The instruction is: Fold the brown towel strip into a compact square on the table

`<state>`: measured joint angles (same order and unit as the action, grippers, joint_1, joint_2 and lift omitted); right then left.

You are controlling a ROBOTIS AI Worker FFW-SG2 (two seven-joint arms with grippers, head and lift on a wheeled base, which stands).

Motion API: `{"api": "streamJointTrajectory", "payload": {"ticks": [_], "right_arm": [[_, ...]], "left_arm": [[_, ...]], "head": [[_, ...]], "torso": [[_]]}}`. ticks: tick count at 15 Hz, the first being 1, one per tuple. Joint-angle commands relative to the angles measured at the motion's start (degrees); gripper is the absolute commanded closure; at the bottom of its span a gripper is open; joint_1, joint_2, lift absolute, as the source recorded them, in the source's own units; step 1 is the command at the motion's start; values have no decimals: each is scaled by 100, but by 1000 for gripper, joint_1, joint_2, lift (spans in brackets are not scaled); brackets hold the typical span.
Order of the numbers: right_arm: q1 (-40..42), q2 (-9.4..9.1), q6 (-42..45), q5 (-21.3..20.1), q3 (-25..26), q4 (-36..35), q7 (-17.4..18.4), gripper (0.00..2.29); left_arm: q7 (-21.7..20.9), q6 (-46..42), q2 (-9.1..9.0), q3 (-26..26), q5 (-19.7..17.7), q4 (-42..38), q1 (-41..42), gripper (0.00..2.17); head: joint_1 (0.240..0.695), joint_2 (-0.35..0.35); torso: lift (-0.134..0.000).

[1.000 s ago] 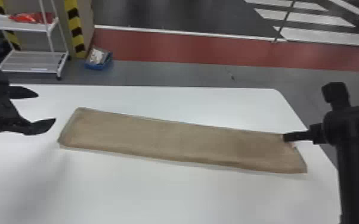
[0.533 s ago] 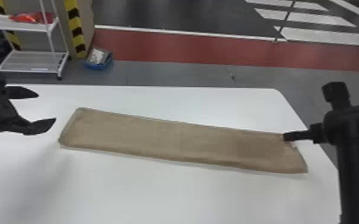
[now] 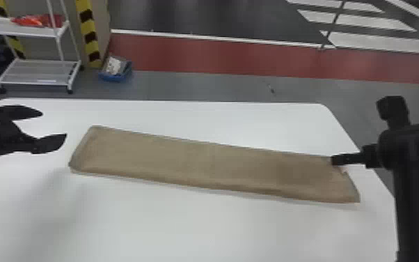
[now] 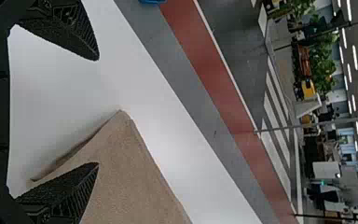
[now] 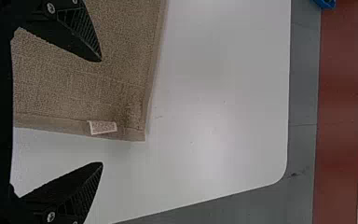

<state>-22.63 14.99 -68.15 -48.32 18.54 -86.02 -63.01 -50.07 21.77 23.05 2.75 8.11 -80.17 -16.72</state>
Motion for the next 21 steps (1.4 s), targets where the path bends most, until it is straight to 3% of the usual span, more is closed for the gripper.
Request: {"api": "streamJointTrajectory", "payload": {"ticks": [1, 3, 7, 15, 19, 21], "right_arm": [[127, -31, -1, 25, 141, -73, 17, 97], [268, -31, -19, 332, 431, -354, 70, 117], [497, 4, -529, 1281, 1205, -1040, 175, 124], [1182, 57, -863, 1694, 1372, -1919, 166, 124], [1270, 21, -863, 1756, 1495, -1936, 166, 124], [1296, 21, -827, 1765, 1539, -1936, 175, 124]], "left_arm": [[200, 1195, -195, 146, -486, -570, 133, 103], [525, 2144, -380, 146, -741, -869, 177, 144], [850, 2478, -617, -3, -723, -860, 90, 151], [1720, 3972, -758, -407, -662, -464, -455, 259], [1755, 4253, -837, -381, -776, -297, -570, 262], [1720, 4376, -863, -381, -855, -236, -614, 390]], "head": [[695, -172], [695, -179], [695, -221], [695, -255], [695, -255], [695, -263]], "torso": [[-124], [-124], [-124], [-124], [-124], [-124]]}}
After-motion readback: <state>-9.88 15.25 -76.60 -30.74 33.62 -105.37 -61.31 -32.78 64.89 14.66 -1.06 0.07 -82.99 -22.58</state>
